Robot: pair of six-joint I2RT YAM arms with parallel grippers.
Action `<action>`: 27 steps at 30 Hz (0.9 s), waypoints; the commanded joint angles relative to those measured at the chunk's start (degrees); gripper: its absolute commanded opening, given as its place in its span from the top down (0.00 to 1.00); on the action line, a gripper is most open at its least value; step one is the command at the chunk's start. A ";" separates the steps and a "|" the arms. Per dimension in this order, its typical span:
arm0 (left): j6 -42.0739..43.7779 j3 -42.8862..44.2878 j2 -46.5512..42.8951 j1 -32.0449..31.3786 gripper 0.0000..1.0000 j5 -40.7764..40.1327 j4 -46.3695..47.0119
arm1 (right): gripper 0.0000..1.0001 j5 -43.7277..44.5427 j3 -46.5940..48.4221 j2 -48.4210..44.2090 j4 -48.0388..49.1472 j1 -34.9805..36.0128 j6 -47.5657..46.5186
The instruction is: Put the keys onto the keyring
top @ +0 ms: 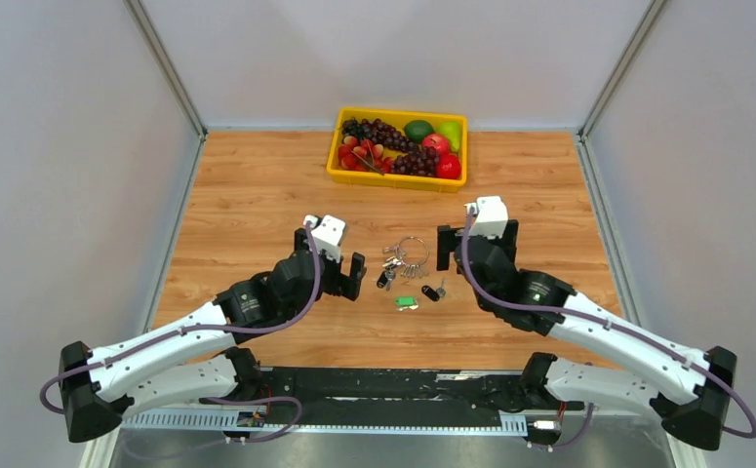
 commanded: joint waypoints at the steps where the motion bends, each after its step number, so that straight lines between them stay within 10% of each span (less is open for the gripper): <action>1: -1.94 -2.10 -0.82 -0.06 0.00 -0.73 1.14 | 0.00 -2.75 0.27 -4.77 2.64 -0.43 1.03; 16: -2.26 -6.77 -3.56 -0.06 0.00 1.14 4.73 | 0.07 -16.14 -2.18 -1.61 2.41 -4.50 -0.99; 27: -3.19 -9.07 -5.98 -0.06 0.00 3.39 5.30 | 0.40 -34.54 -6.10 5.73 9.74 -19.00 -0.83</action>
